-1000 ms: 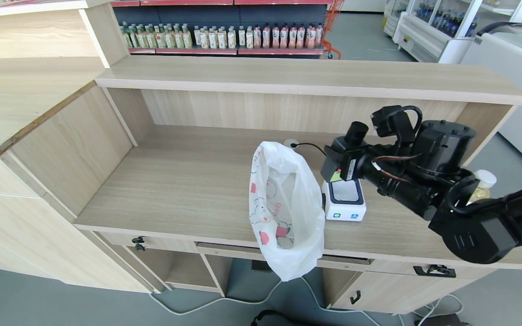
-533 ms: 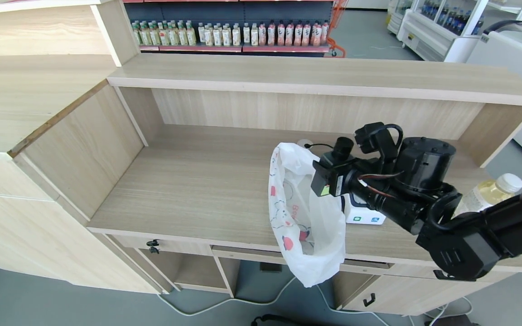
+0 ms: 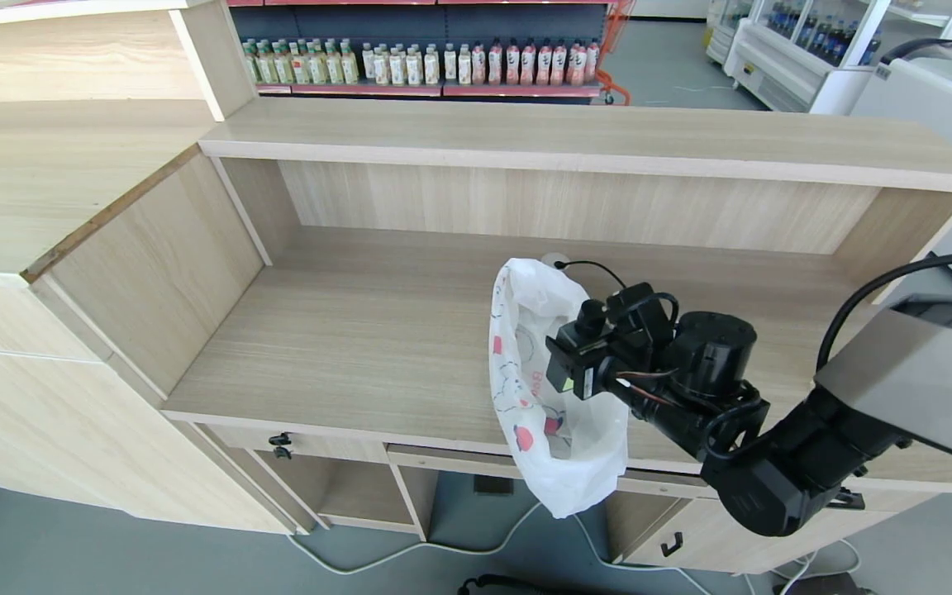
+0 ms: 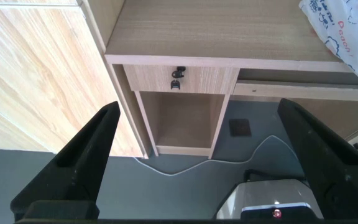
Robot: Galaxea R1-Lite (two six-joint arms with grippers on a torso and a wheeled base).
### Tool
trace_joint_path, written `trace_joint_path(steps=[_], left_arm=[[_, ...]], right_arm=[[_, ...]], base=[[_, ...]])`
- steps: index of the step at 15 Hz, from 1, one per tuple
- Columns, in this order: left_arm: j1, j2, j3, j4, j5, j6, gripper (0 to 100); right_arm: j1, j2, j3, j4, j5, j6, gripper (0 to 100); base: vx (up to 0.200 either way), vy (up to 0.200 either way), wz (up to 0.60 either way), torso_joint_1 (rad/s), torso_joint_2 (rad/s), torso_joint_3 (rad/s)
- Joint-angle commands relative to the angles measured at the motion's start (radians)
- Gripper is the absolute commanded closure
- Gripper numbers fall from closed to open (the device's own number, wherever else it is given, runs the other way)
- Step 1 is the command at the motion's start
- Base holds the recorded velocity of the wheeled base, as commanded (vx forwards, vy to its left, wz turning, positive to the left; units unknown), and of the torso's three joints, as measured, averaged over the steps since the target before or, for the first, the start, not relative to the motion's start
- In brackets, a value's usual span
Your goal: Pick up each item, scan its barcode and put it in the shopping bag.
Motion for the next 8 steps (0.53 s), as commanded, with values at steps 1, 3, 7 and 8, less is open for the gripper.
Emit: trace_joint_path(steps=[1,3,7,8], left_arm=[[0.0,0.0,0.0,0.0,0.0,0.001,0],[0.0,0.0,0.0,0.0,0.0,0.001,0],[-0.001,0.0,0.0,0.0,0.0,-0.001,0],[0.0,0.0,0.0,0.0,0.0,-0.001,0]], right_arm=[[-0.002,0.044,-0.004,-0.001,0.025,-0.013,100],[-0.01,0.062,-0.007,-0.024,0.055,-0.029,100],[-0.03,0.133,-0.017,-0.096,0.065,-0.041,100],[-0.033,0.142,-0.017,-0.099,0.065,-0.041,100]], base=[[0.0,0.0,0.0,0.0,0.0,0.0],[0.0,0.0,0.0,0.0,0.0,0.0],[0.0,0.0,0.0,0.0,0.0,0.0],[0.0,0.0,0.0,0.0,0.0,0.0]])
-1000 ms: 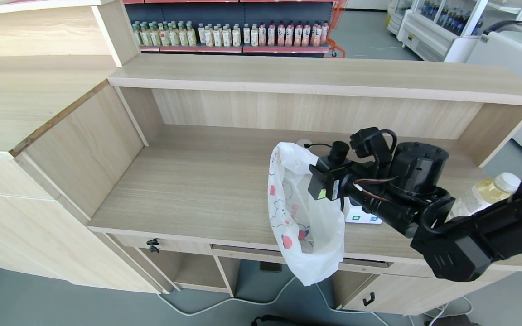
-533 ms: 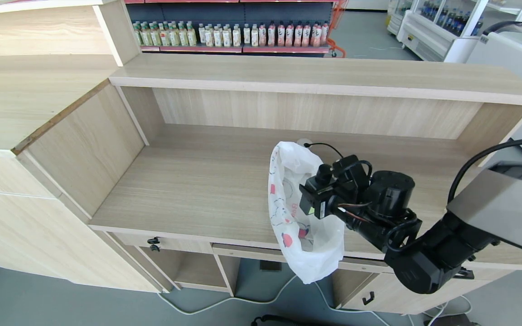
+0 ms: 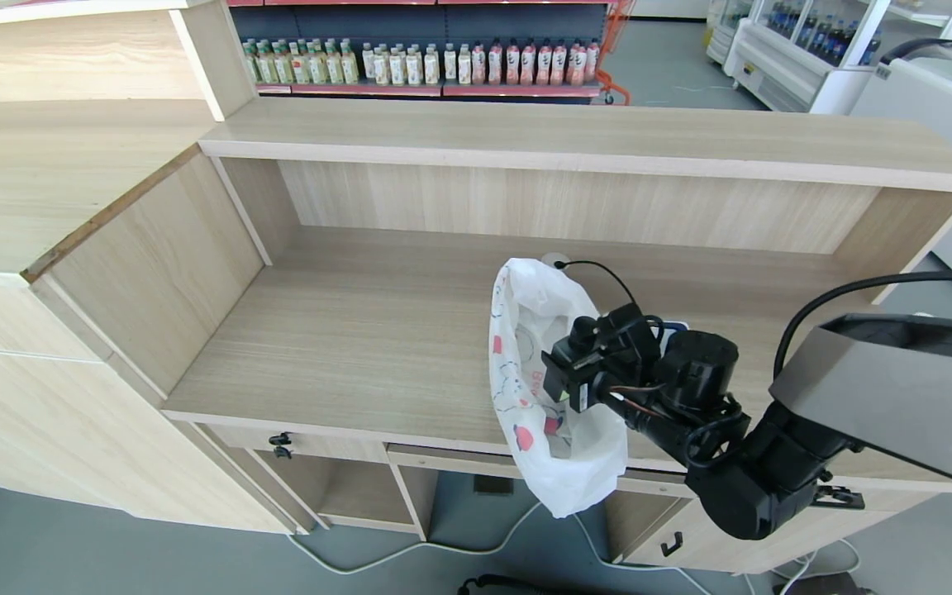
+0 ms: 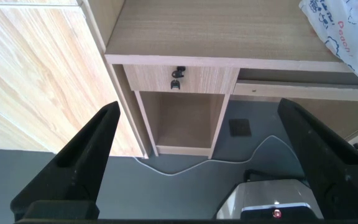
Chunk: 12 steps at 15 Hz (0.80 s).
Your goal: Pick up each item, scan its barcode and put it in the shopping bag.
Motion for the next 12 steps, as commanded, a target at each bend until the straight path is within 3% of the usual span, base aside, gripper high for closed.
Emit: trace_joint_path(steps=[1,8,9,12], left_arm=[[0.0,0.0,0.0,0.0,0.0,0.001,0],[0.0,0.0,0.0,0.0,0.0,0.002,0],[0.0,0.0,0.0,0.0,0.0,0.002,0],[-0.001,0.0,0.0,0.0,0.0,0.002,0]], right_arm=[[-0.005,0.035,-0.002,-0.002,0.0,0.0,100],[-0.01,0.066,-0.008,-0.017,0.005,0.003,100],[-0.008,0.067,-0.008,-0.022,0.009,0.003,0],[-0.01,0.069,-0.014,-0.068,0.054,0.001,0]], base=[[0.0,0.0,0.0,0.0,0.0,0.0],[0.0,0.0,0.0,0.0,0.0,0.0],[0.0,0.0,0.0,0.0,0.0,0.0],[0.0,0.0,0.0,0.0,0.0,0.0]])
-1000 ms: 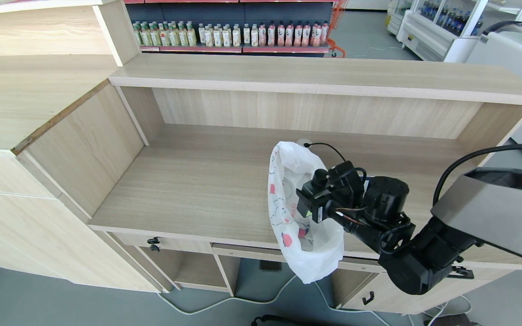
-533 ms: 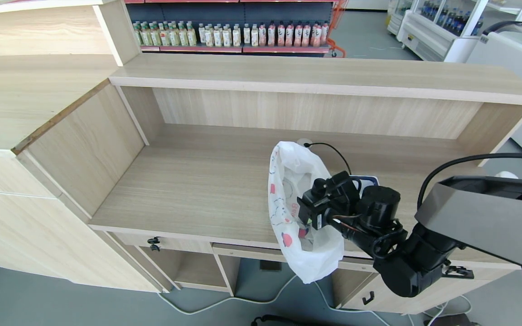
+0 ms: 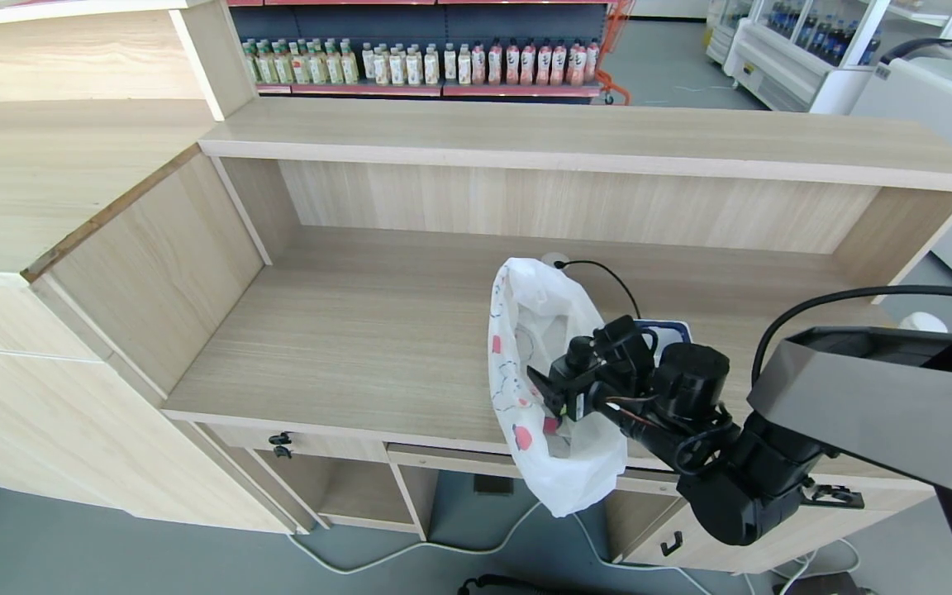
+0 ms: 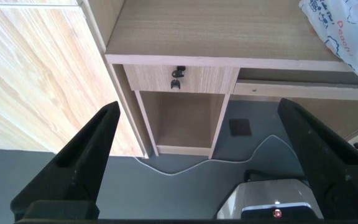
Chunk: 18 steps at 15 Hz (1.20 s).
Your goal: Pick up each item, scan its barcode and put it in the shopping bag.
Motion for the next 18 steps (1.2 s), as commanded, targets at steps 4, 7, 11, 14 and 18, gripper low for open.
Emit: trace_joint_path(steps=[4,7,11,14,18], left_arm=[[0.0,0.0,0.0,0.0,0.0,0.0,0],[0.0,0.0,0.0,0.0,0.0,-0.003,0],[0.0,0.0,0.0,0.0,0.0,-0.009,0],[0.0,0.0,0.0,0.0,0.0,-0.009,0],[-0.001,0.0,0.0,0.0,0.0,-0.011,0]], right_arm=[[-0.022,-0.013,-0.016,-0.055,0.007,0.001,0],[-0.025,-0.156,-0.016,0.045,0.007,0.103,0],[-0.008,-0.418,-0.045,0.286,0.009,0.134,0],[-0.009,-0.625,-0.011,0.444,-0.007,0.136,0],[-0.1,-0.913,0.219,0.665,-0.16,0.168,0]], base=[[0.0,0.0,0.0,0.0,0.0,0.0],[0.0,0.0,0.0,0.0,0.0,0.0],[0.0,0.0,0.0,0.0,0.0,0.0],[0.0,0.0,0.0,0.0,0.0,0.0],[0.0,0.0,0.0,0.0,0.0,0.0]])
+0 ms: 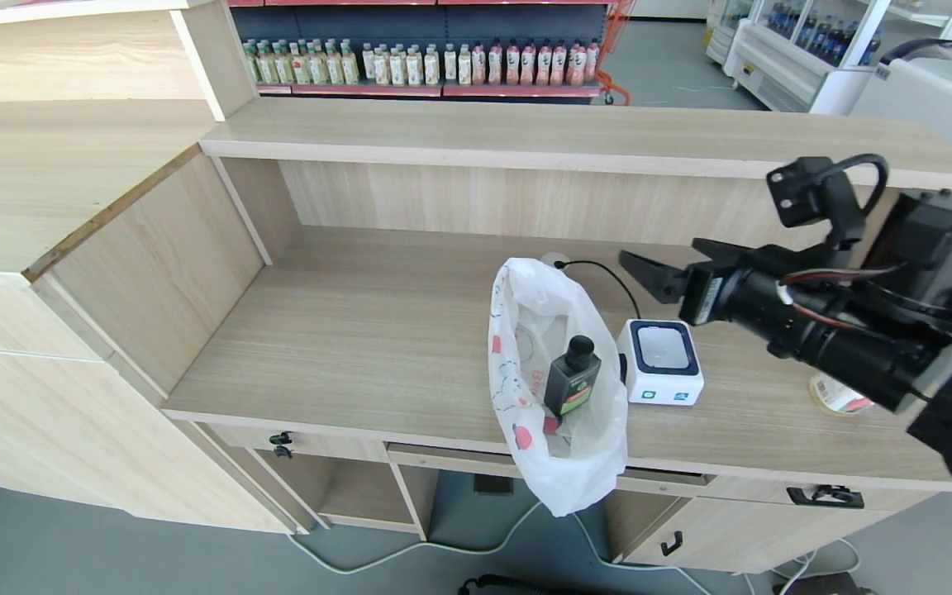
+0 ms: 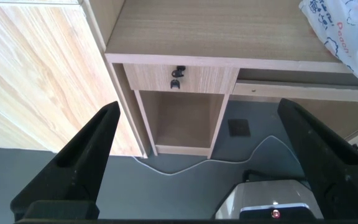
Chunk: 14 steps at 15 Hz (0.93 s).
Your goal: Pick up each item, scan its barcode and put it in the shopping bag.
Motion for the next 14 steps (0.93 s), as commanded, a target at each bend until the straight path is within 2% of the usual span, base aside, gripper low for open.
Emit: trace_joint_path(steps=[1,2,4,6,10,12,14], left_arm=[[-0.001,0.0,0.0,0.0,0.0,-0.001,0],[0.0,0.0,0.0,0.0,0.0,0.001,0],[0.0,0.0,0.0,0.0,0.0,-0.001,0],[-0.001,0.0,0.0,0.0,0.0,-0.002,0],[-0.001,0.0,0.0,0.0,0.0,-0.002,0],[-0.001,0.001,0.0,0.0,0.0,0.001,0],[-0.001,0.012,0.0,0.0,-0.002,0.001,0]], right_arm=[[-0.096,-0.227,0.191,0.083,-0.053,0.048,0],[-0.169,-0.267,0.283,0.083,-0.053,0.068,0],[-0.271,-0.306,0.369,0.083,-0.049,0.069,0],[-0.33,-0.316,0.414,0.083,-0.046,0.082,0],[-0.35,-0.3,0.466,0.063,-0.044,0.1,0],[-0.348,-0.287,0.475,0.002,-0.032,0.097,0],[-0.376,-0.243,0.445,-0.056,-0.032,0.094,0]], base=[[0.0,0.0,0.0,0.0,0.0,0.0],[-0.2,-0.2,0.0,-0.002,0.0,0.002],[-0.2,-0.2,0.0,0.0,0.0,0.0],[-0.2,-0.2,0.0,0.012,0.0,0.002],[-0.2,-0.2,0.0,-0.004,0.0,0.007],[-0.2,-0.2,0.0,0.002,0.0,-0.002],[0.0,-0.2,0.0,-0.002,0.0,0.005]])
